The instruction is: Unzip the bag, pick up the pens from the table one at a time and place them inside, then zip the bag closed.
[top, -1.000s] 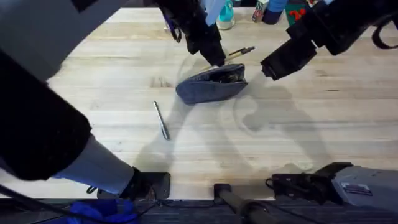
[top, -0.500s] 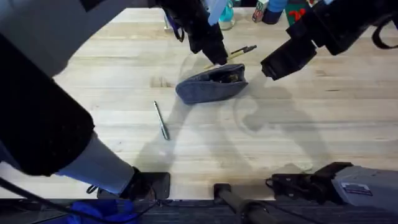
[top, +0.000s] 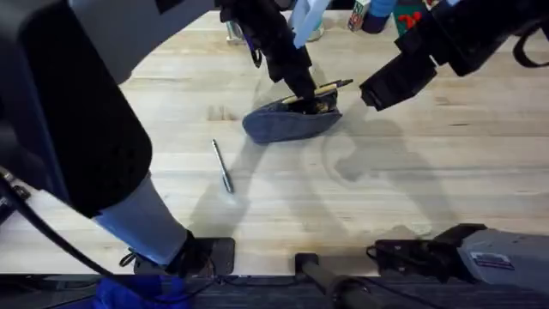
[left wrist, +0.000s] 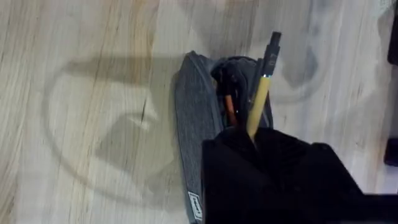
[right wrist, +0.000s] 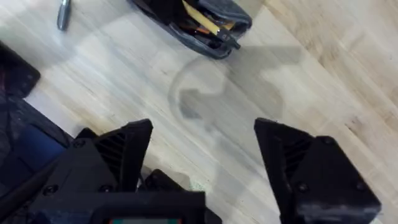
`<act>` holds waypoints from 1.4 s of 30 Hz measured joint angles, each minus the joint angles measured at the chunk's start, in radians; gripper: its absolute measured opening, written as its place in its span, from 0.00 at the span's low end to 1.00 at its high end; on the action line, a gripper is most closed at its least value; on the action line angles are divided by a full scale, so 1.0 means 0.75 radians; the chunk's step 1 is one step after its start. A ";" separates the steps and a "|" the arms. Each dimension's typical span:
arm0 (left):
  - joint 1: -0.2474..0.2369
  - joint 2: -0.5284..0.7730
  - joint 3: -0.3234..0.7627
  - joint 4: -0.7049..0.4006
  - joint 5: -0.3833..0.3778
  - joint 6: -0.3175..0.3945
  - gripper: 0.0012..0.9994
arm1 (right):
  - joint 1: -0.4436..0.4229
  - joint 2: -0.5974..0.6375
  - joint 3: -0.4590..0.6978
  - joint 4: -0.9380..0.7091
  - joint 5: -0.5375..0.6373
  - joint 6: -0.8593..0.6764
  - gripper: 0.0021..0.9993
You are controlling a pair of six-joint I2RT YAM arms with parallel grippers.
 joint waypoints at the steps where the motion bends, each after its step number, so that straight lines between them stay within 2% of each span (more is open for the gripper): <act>1: -0.001 0.000 0.000 0.000 0.000 0.000 0.04 | 0.000 0.000 0.000 0.000 0.000 0.000 1.00; 11: -0.041 0.045 0.000 0.000 -0.007 -0.025 0.04 | 0.000 0.000 0.000 0.000 0.000 0.000 1.00; 18: -0.076 0.047 0.000 0.000 -0.152 -0.102 0.04 | 0.000 0.000 0.000 0.000 0.000 0.000 1.00; 23: -0.076 0.047 0.000 0.004 -0.200 -0.123 0.04 | 0.000 0.000 0.000 0.000 0.000 0.000 1.00; 42: -0.082 0.103 0.000 -0.001 -0.215 -0.133 0.04 | 0.000 0.000 0.000 0.000 0.000 0.000 1.00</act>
